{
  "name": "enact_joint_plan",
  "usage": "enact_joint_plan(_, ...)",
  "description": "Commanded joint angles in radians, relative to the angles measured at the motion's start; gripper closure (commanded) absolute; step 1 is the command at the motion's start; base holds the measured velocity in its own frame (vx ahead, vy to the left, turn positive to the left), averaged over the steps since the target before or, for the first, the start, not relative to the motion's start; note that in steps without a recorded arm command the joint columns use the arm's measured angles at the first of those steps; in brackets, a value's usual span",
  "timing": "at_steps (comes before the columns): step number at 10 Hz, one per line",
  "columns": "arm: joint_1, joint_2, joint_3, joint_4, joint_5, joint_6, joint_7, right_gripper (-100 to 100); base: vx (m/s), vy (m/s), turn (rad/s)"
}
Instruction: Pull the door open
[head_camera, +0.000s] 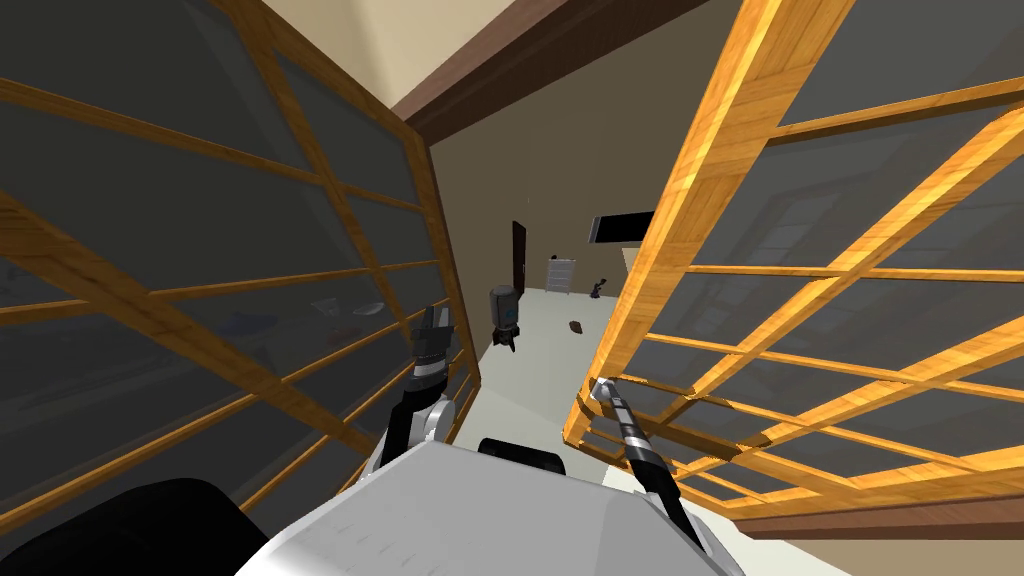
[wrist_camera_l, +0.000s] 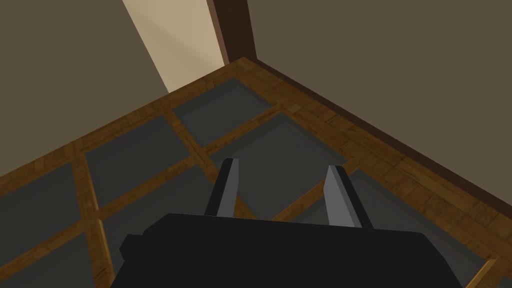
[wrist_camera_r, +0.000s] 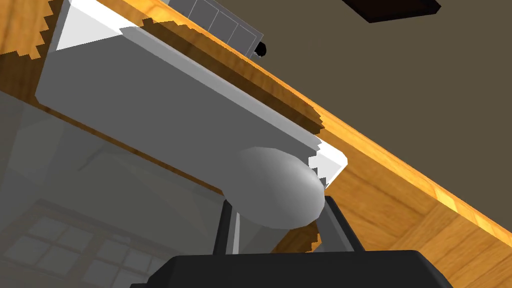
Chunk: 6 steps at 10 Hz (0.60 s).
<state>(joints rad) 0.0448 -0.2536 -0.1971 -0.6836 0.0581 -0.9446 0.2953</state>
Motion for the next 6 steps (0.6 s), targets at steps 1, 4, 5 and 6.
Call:
enact_joint_plan(1,0.004,0.006,0.014,-0.01,-0.014,0.007,-0.05,100,-0.03,-0.013,0.042)
enact_joint_plan(4,0.003,0.003,0.027,-0.01,-0.044,0.01,-0.126,100,-0.039,-0.02,0.057)
enact_joint_plan(5,0.003,0.003,0.027,-0.01,-0.044,0.01,-0.133,100,-0.028,-0.013,0.034)
enact_joint_plan(6,0.002,0.001,0.034,-0.01,-0.059,0.011,-0.171,100,-0.032,-0.014,0.065)
